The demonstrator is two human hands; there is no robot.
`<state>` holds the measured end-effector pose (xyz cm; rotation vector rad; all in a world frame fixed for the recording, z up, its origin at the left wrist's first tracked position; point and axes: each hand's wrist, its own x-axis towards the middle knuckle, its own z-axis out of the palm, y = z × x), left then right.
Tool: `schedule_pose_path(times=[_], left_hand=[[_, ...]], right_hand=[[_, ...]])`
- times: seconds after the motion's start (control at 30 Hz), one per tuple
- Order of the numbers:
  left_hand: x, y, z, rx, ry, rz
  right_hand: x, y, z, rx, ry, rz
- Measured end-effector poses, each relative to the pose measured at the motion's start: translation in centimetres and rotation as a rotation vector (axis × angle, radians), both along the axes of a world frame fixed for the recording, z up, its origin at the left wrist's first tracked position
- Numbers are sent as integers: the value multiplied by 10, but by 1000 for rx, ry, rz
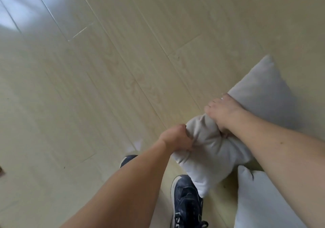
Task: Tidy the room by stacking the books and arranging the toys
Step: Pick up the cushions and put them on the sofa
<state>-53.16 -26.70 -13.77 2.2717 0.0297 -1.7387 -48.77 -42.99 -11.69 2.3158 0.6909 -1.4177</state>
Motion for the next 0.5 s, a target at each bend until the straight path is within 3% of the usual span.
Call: schedule_pose_path(times=[0.23, 0.37, 0.5], left_hand=[[43, 47, 127, -11, -437, -319], [78, 99, 243, 22, -532, -373], [94, 157, 413, 71, -654, -306]], right_hand=[[1, 26, 106, 92, -125, -177], [35, 73, 218, 150, -190, -182], [62, 126, 382, 237, -286, -128]])
